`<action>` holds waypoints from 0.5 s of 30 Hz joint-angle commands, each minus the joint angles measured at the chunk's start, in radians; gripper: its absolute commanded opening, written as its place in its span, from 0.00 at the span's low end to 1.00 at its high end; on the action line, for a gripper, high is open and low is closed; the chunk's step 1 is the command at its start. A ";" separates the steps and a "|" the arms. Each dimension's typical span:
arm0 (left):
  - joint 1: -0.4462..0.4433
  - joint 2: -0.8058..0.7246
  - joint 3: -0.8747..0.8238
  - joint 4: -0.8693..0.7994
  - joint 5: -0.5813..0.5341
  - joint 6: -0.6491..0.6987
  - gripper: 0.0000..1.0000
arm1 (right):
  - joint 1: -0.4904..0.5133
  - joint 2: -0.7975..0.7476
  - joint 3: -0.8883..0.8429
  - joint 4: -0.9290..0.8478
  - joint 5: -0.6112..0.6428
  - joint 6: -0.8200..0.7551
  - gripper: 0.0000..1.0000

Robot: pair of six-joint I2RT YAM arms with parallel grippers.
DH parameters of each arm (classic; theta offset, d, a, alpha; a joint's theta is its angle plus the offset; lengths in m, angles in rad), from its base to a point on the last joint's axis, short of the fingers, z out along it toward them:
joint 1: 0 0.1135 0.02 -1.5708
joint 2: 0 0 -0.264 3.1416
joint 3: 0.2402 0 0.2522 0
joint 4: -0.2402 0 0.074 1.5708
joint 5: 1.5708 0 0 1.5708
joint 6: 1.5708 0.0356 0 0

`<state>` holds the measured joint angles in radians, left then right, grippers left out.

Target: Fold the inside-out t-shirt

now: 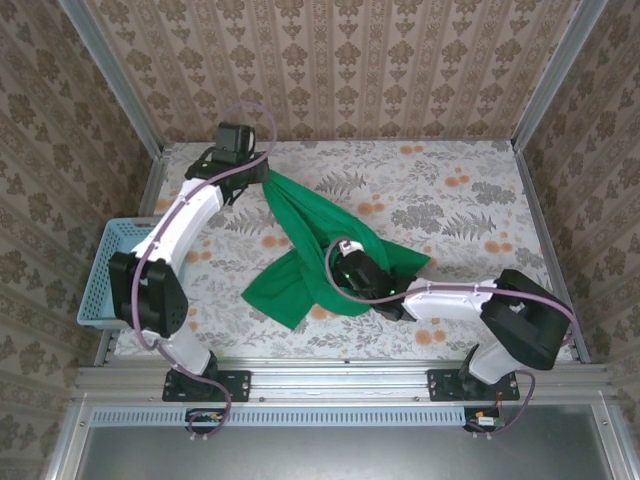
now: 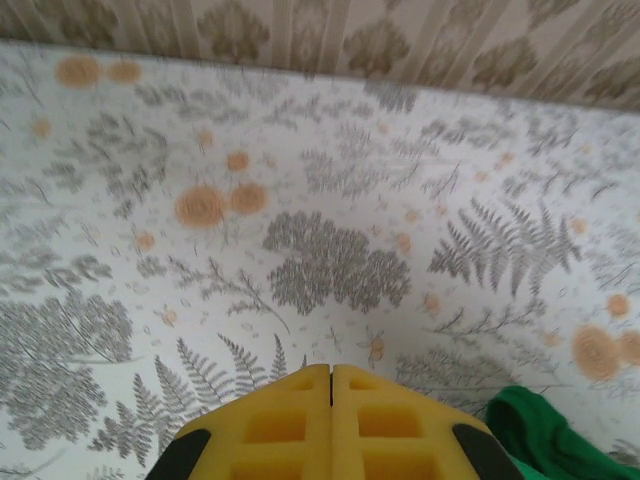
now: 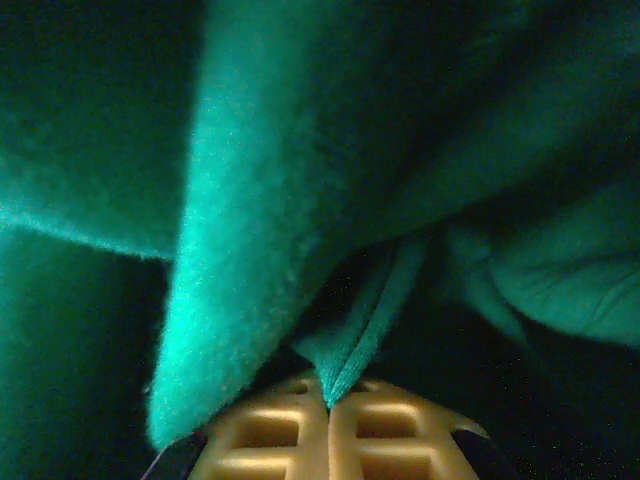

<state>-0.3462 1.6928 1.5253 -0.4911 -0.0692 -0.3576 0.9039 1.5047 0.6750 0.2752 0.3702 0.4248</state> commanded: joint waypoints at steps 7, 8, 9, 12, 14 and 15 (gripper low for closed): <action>0.003 0.165 -0.038 -0.037 0.048 -0.096 0.00 | 0.003 -0.173 -0.076 0.174 -0.097 -0.015 0.00; 0.004 0.190 -0.020 -0.057 0.043 -0.095 0.00 | 0.005 -0.180 -0.079 0.181 -0.121 -0.016 0.00; 0.003 0.221 0.002 -0.082 0.037 -0.093 0.00 | 0.007 -0.187 -0.083 0.189 -0.147 -0.018 0.00; 0.002 0.306 0.071 -0.155 0.021 -0.089 0.00 | 0.011 -0.190 -0.102 0.219 -0.207 -0.028 0.00; 0.000 0.342 0.092 -0.179 0.010 -0.089 0.00 | 0.010 -0.186 -0.109 0.217 -0.205 -0.026 0.00; -0.002 0.352 0.093 -0.185 0.003 -0.090 0.00 | 0.011 -0.191 -0.119 0.220 -0.189 -0.020 0.00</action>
<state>-0.3462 2.0270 1.5776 -0.5926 -0.0280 -0.4274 0.9081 1.3354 0.5823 0.4339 0.2153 0.4168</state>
